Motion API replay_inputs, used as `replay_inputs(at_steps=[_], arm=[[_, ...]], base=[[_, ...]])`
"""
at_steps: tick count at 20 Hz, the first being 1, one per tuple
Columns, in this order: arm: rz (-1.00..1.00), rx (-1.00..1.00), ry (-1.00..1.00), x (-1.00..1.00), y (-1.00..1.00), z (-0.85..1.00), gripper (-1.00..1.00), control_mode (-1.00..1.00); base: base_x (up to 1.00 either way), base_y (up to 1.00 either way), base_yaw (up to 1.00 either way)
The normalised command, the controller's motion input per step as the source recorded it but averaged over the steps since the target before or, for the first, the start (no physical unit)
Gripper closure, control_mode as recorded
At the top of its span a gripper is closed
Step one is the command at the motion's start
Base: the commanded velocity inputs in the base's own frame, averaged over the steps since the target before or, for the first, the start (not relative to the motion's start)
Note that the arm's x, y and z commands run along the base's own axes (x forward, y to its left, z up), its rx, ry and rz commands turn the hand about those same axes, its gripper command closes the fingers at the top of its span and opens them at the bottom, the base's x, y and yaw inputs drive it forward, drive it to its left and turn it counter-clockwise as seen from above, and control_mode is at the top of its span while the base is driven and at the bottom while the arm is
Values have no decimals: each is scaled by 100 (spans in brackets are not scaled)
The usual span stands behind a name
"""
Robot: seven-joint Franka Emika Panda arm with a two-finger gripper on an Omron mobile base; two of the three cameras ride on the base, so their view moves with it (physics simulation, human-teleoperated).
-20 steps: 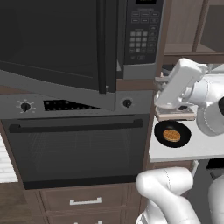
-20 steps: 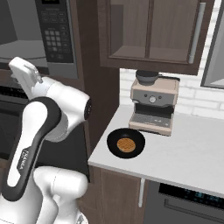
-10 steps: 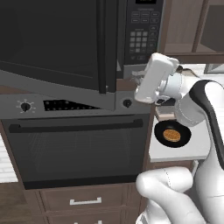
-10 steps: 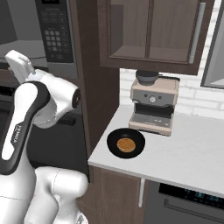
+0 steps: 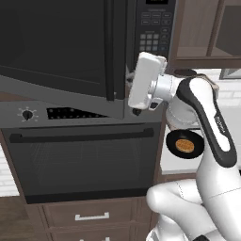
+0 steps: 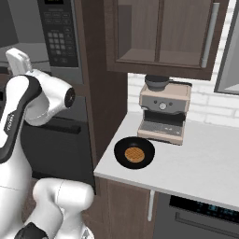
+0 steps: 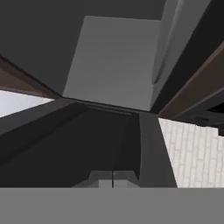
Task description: Open the microwave, place the bowl with waffle inside the microwave, then close the microwave door and turn it on.
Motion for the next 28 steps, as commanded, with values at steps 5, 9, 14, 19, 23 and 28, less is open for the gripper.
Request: replay_inputs(at_steps=[5, 9, 14, 19, 23, 28], arm=[[0, 0, 25, 49, 40, -4, 100, -100], [0, 0, 26, 59, 36, -5, 100, -100], [4, 0, 17, 35, 44, -11, 100, -100], [20, 0, 3, -1, 77, -13, 100, -100], [38, 0, 8, 0, 93, -7, 100, -100], [60, -1, 13, -16, 98, 0, 100, -100]], base=[[0, 0, 0], [0, 0, 0], [0, 0, 0], [0, 0, 0], [0, 0, 0], [0, 0, 0]])
